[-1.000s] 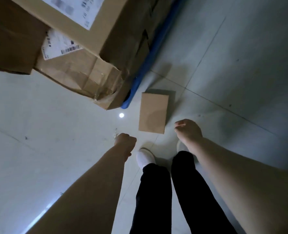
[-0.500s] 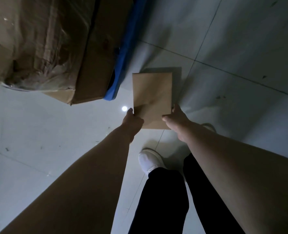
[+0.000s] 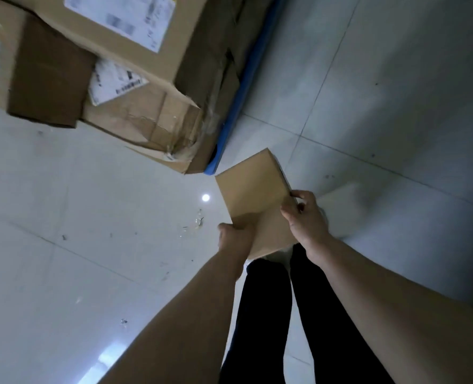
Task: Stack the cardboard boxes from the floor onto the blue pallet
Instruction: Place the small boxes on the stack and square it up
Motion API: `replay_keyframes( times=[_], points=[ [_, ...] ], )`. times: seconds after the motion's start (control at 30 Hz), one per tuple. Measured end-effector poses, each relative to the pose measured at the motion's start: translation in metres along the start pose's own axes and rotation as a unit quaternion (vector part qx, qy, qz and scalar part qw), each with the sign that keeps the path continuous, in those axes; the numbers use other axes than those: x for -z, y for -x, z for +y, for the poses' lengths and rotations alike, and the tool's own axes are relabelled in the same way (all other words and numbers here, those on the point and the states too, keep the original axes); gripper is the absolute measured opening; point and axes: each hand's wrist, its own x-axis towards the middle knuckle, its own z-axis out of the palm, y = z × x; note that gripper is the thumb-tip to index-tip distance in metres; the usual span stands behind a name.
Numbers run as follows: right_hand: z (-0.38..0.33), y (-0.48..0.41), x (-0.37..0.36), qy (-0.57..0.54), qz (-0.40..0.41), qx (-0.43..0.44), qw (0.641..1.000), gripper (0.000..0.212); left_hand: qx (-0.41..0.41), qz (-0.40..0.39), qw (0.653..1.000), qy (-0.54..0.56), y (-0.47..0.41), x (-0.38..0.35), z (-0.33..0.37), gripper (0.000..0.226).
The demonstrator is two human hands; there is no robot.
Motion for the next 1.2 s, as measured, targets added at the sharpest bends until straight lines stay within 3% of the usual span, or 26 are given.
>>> replay_keyframes(
  times=[0.13, 0.23, 0.3, 0.63, 0.8, 0.93, 1.03, 1.1, 1.2],
  points=[
    [-0.05, 0.063, 0.024, 0.013, -0.032, 0.017, 0.999, 0.036, -0.057, 0.014, 0.998, 0.01, 0.081, 0.033, 0.008, 0.048],
    [-0.088, 0.113, 0.037, 0.031, -0.055, 0.043, 0.997, 0.048, -0.099, 0.009, 0.995, 0.001, 0.136, 0.062, 0.019, 0.077],
    [-0.109, 0.139, 0.044, 0.036, -0.062, 0.06, 0.996, 0.061, -0.115, -0.003, 0.993, 0.005, 0.17, 0.08, 0.027, 0.078],
    [-0.199, 0.268, 0.071, -0.058, -0.104, 0.124, 0.985, 0.042, -0.224, -0.038, 0.971, 0.075, 0.308, 0.157, 0.032, 0.061],
    [-0.246, 0.307, 0.078, -0.01, -0.075, 0.154, 0.985, 0.092, -0.284, -0.029, 0.952, 0.113, 0.349, 0.181, 0.041, 0.059],
    [-0.285, 0.334, 0.078, 0.119, 0.0, 0.194, 0.974, 0.106, -0.375, 0.045, 0.92, 0.101, 0.377, 0.19, 0.059, 0.066],
    [-0.31, 0.352, 0.076, 0.183, 0.018, 0.254, 0.95, 0.112, -0.361, 0.005, 0.913, 0.193, 0.402, 0.2, 0.073, 0.063],
    [-0.324, 0.361, 0.075, 0.154, -0.024, 0.287, 0.945, 0.104, -0.34, -0.048, 0.907, 0.245, 0.41, 0.212, 0.077, 0.078],
    [-0.336, 0.37, 0.064, 0.11, -0.096, 0.316, 0.937, 0.056, -0.34, -0.118, 0.888, 0.285, 0.408, 0.226, 0.076, 0.103]
  ],
)
